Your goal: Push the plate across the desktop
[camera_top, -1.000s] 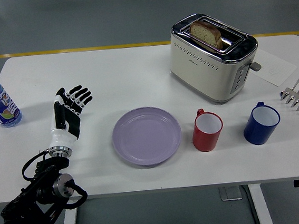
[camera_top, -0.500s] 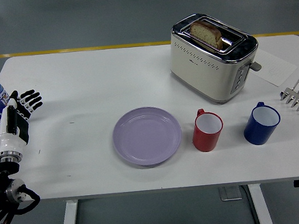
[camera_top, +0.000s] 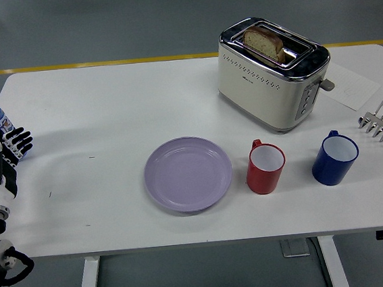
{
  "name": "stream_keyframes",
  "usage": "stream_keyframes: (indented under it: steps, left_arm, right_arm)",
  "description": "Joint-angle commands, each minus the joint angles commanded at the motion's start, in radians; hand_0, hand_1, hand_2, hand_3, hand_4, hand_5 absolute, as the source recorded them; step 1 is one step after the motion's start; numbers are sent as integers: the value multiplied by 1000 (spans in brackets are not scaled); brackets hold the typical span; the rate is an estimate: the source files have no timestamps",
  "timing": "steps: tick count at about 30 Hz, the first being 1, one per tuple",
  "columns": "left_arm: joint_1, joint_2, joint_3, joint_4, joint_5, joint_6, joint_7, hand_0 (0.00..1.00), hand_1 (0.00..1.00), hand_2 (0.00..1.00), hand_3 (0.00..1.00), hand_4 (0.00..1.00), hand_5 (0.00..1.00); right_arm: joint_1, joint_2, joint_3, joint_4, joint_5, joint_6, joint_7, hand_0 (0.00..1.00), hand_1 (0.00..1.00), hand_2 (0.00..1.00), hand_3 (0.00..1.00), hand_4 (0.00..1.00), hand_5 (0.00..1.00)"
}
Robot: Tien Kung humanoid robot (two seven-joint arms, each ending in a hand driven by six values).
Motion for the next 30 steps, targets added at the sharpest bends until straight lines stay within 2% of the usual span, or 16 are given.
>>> stream_keyframes:
  steps: [12, 30]
  left_arm:
    - [14, -9, -37, 11, -24, 15, -25, 704, 713, 659, 591, 529, 998]
    - [25, -7, -54, 5, -22, 11, -25, 704, 707, 654, 583, 530, 998]
  right_arm:
    - [2, 1, 0, 0, -8, 2, -5, 690, 679, 697, 613, 494, 223]
    - [3, 3, 7, 0, -28, 5, -6, 691, 678, 696, 613, 491, 220]
